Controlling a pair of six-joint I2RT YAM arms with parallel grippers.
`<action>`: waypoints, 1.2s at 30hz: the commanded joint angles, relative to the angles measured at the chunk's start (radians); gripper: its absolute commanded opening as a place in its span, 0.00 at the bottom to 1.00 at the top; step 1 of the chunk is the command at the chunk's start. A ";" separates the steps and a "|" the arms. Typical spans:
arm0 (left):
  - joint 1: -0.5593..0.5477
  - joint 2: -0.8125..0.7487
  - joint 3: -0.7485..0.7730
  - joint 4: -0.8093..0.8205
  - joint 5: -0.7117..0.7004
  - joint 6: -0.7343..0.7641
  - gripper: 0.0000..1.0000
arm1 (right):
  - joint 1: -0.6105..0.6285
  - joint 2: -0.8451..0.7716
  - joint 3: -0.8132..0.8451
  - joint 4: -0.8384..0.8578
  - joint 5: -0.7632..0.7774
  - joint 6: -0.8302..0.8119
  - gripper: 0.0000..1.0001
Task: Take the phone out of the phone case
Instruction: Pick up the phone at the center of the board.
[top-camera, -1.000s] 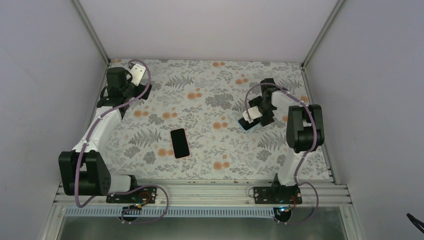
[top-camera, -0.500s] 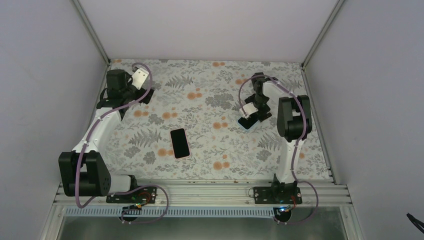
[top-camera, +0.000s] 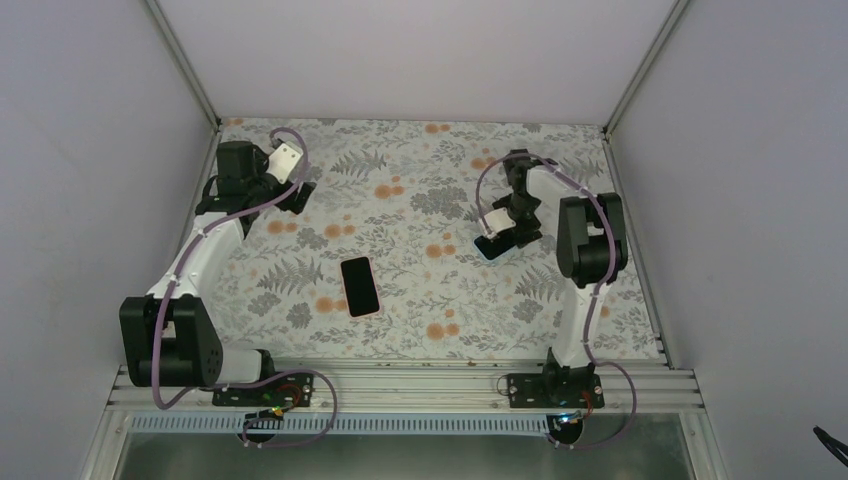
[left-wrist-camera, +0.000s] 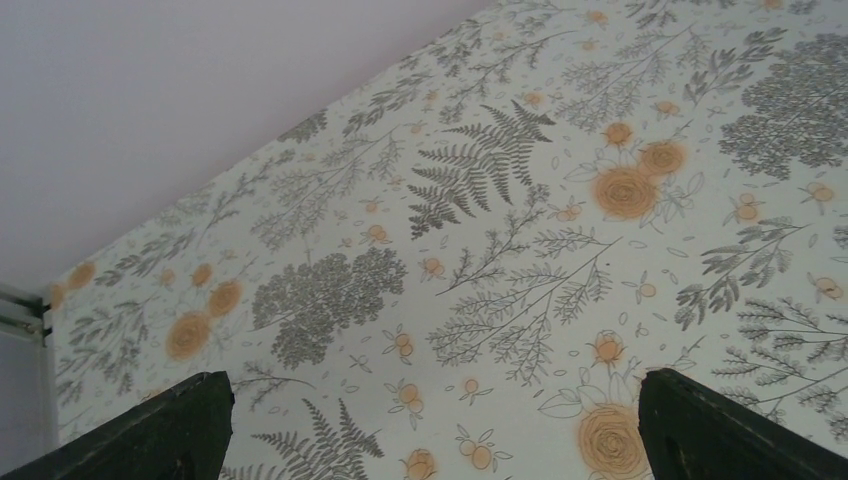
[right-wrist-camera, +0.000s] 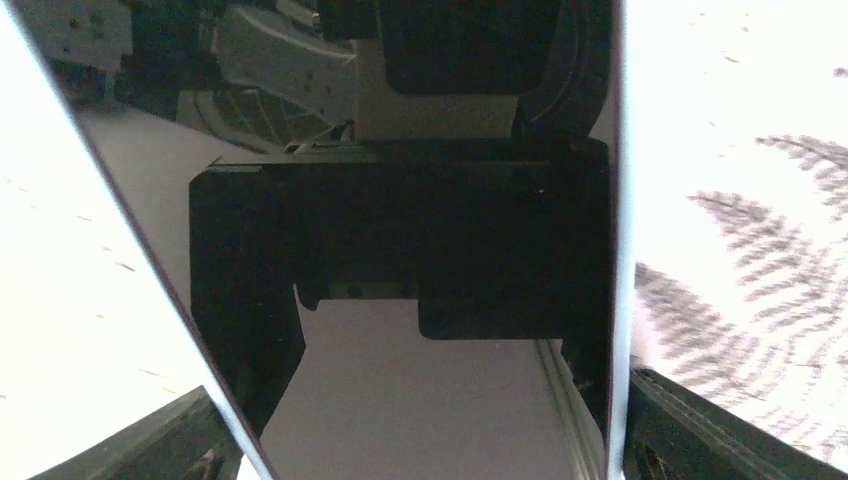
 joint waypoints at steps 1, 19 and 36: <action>0.007 0.017 0.046 -0.024 0.076 0.015 1.00 | 0.014 -0.076 -0.150 -0.032 -0.090 0.127 0.87; -0.088 0.434 0.554 -0.397 0.374 -0.118 1.00 | 0.087 -0.233 -0.302 0.132 -0.377 0.725 0.73; -0.250 1.052 1.301 -0.881 0.649 -0.289 1.00 | 0.090 -0.299 -0.285 0.497 -0.409 0.990 0.68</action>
